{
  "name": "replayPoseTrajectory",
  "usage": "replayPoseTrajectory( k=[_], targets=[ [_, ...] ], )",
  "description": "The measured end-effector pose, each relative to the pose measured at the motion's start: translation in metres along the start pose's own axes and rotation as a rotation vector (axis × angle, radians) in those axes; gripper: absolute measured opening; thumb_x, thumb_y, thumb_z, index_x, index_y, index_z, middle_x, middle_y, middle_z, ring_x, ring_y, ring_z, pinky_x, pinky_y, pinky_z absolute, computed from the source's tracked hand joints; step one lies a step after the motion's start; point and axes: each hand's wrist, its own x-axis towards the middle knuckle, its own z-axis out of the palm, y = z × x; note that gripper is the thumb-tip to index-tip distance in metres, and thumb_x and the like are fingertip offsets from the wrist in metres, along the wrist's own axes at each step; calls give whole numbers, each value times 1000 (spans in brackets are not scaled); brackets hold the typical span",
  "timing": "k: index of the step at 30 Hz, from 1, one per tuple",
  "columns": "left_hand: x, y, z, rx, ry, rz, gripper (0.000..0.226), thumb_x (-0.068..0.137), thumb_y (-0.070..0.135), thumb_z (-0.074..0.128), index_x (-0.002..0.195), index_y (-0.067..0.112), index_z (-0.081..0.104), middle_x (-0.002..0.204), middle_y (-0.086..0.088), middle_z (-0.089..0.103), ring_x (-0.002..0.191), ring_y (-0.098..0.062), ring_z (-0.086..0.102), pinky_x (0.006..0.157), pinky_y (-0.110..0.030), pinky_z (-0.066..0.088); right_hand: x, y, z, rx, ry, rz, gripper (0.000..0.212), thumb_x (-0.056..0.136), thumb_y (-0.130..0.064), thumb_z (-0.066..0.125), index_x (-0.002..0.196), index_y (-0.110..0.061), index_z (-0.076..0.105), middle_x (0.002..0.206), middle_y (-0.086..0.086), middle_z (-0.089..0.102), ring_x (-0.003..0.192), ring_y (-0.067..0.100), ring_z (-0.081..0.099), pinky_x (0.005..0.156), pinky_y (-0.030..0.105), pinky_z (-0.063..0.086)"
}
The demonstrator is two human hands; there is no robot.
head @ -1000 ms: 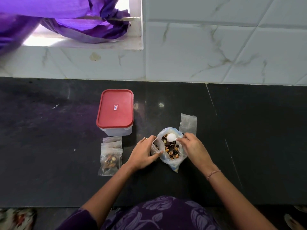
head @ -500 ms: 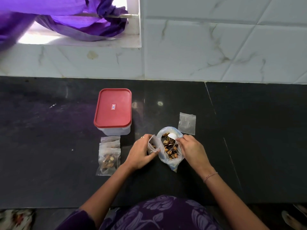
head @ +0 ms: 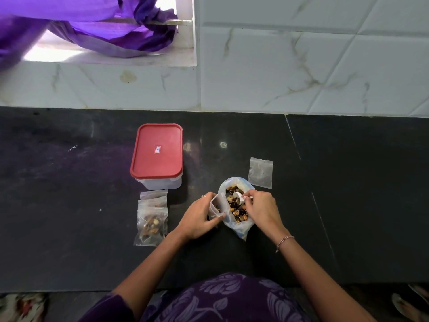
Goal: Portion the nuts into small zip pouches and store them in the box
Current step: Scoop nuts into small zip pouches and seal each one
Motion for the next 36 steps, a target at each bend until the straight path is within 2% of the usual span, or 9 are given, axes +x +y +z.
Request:
replayPoseTrajectory(
  k=[5,7,10,12,16,21,26,32,36],
  targets=[
    [-1,-1,2,-59,-49,-7,37,86,55,58,112,32,46,104,15,58,93,1,55,81,-26,49,1,-3,0,208,-81,129,21,94,-25,57,110,-19,70,106,2,69,76,6,57,66,20,49],
    [-2,-1,1,-74,-53,-9,37,86,55,58,112,32,47,104,15,58,93,1,55,81,-26,49,3,-5,2,295,-105,185,22,94,-26,58,110,-17,69,112,3,67,83,7,57,64,18,45],
    [-2,0,0,-88,-55,-13,39,84,57,57,113,32,47,106,14,58,95,0,56,82,-27,50,3,-2,3,429,-100,285,23,93,-25,59,112,-16,69,114,3,65,91,10,59,68,21,50],
    [-2,0,0,-93,-57,-19,39,85,55,58,114,32,47,107,14,58,96,0,56,83,-28,50,2,3,2,515,-81,336,22,93,-23,59,111,-16,69,102,1,66,89,11,61,73,25,53],
    [-4,-3,0,-94,-23,-22,35,85,50,61,112,31,48,102,18,57,93,1,56,80,-28,50,-3,10,-1,734,-78,429,15,92,-17,59,102,-15,70,70,-3,57,66,6,52,63,21,46],
    [-4,-1,2,-46,31,-9,33,85,46,63,111,31,49,98,17,58,88,-1,57,76,-30,51,-10,19,-8,1080,-150,595,12,92,-8,58,100,-5,66,64,2,48,49,5,38,37,11,32],
    [1,-1,-2,55,154,-18,33,83,42,66,109,28,52,98,15,56,85,-3,55,73,-31,50,-15,12,-22,1325,-170,609,11,91,-4,57,100,-1,64,62,2,47,46,3,37,36,10,30],
    [11,2,-6,116,185,-17,37,83,43,65,112,23,53,101,9,58,86,-9,56,75,-36,50,-26,-12,-34,1290,-206,469,11,91,-10,60,98,-6,67,61,0,48,48,3,38,40,12,32],
    [15,9,-6,108,207,20,39,85,47,61,113,22,54,102,8,60,88,-9,57,76,-37,49,-33,-28,-28,837,-14,206,16,90,-22,63,101,-15,72,69,-6,61,62,3,55,60,17,47]
  ],
)
